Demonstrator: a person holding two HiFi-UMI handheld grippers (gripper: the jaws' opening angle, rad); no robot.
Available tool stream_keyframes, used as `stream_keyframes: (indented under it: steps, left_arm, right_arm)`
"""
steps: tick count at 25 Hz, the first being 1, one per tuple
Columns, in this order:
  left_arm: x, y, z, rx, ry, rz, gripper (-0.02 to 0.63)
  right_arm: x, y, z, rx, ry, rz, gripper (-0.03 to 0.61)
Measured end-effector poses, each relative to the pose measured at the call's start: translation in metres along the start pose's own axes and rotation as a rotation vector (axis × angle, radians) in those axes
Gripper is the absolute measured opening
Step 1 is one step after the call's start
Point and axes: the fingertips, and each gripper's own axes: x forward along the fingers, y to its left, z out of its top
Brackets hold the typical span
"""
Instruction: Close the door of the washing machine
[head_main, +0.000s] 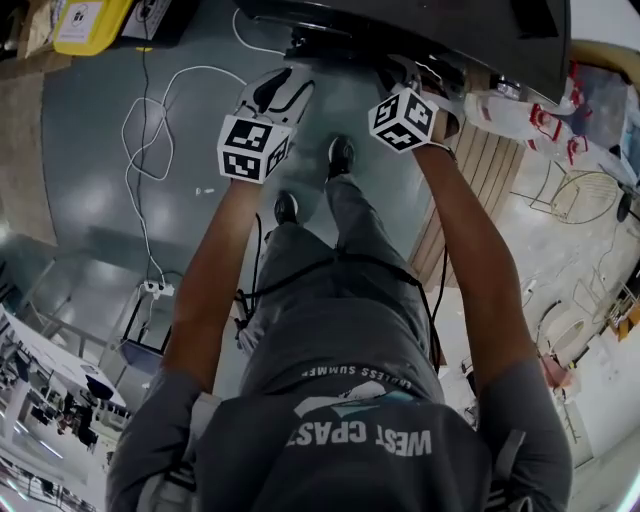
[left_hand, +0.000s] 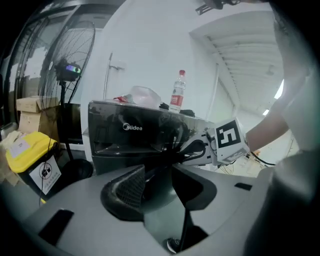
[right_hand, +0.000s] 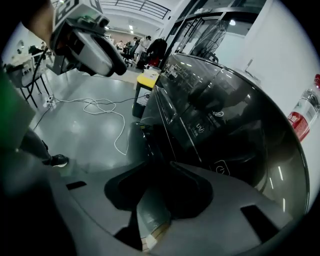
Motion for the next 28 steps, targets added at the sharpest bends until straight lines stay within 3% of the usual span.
stream_keyframes:
  steps: [3,10,20,28]
  left_arm:
    - [-0.020,0.017,0.013,0.025,-0.019,0.025,0.178]
    - [-0.094,0.041,0.055,0.107,-0.065,0.050,0.169]
    - [-0.211,0.043,0.125,0.199,-0.197,0.068,0.141]
    - [-0.318,0.017,0.186,0.274,-0.360,0.064,0.057]
  right_arm:
    - [-0.005,-0.004,0.004,0.042,0.005,0.011,0.112]
    - [-0.079,-0.022,0.061,0.129,-0.108,-0.048,0.111]
    - [-0.237,-0.049,0.158,0.402,-0.421,-0.109,0.067]
    - [-0.367,-0.055,0.203,0.561,-0.656,-0.144,0.046]
